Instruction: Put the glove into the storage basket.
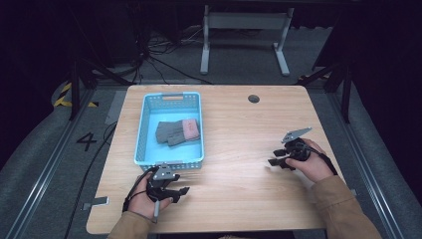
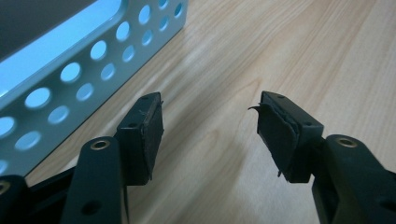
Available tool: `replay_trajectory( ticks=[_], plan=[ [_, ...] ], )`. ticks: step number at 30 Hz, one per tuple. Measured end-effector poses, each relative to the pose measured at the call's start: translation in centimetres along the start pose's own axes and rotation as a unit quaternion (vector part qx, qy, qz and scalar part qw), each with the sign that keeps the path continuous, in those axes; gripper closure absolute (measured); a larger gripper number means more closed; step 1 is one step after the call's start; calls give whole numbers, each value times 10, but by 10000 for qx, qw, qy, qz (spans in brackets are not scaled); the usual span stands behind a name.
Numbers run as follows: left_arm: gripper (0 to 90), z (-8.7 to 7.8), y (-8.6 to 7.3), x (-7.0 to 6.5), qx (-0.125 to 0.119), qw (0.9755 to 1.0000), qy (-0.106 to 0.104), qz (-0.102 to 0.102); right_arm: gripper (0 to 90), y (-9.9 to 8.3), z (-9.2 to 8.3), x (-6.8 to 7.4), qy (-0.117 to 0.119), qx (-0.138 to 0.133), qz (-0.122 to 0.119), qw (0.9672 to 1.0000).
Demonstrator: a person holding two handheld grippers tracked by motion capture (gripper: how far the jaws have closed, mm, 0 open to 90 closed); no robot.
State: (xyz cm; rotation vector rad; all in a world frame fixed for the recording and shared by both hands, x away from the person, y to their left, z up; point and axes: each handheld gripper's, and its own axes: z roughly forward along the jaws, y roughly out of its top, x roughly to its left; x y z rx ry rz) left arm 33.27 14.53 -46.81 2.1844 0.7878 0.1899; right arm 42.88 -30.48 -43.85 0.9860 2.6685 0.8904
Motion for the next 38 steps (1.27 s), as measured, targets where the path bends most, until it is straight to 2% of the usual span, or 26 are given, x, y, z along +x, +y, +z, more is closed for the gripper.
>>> replay_trajectory(
  ticks=[8,13,38],
  plan=[
    [424,5,0,-1,134,9999,-38,-54,505,0,4,0,-136,-100,-110,9998],
    [423,4,0,-1,82,9999,-38,-96,490,0,9,0,-177,-10,-153,9997],
    [417,3,1,-1,114,9999,-73,-97,490,2,6,3,-205,-105,-200,9995]
  ],
)
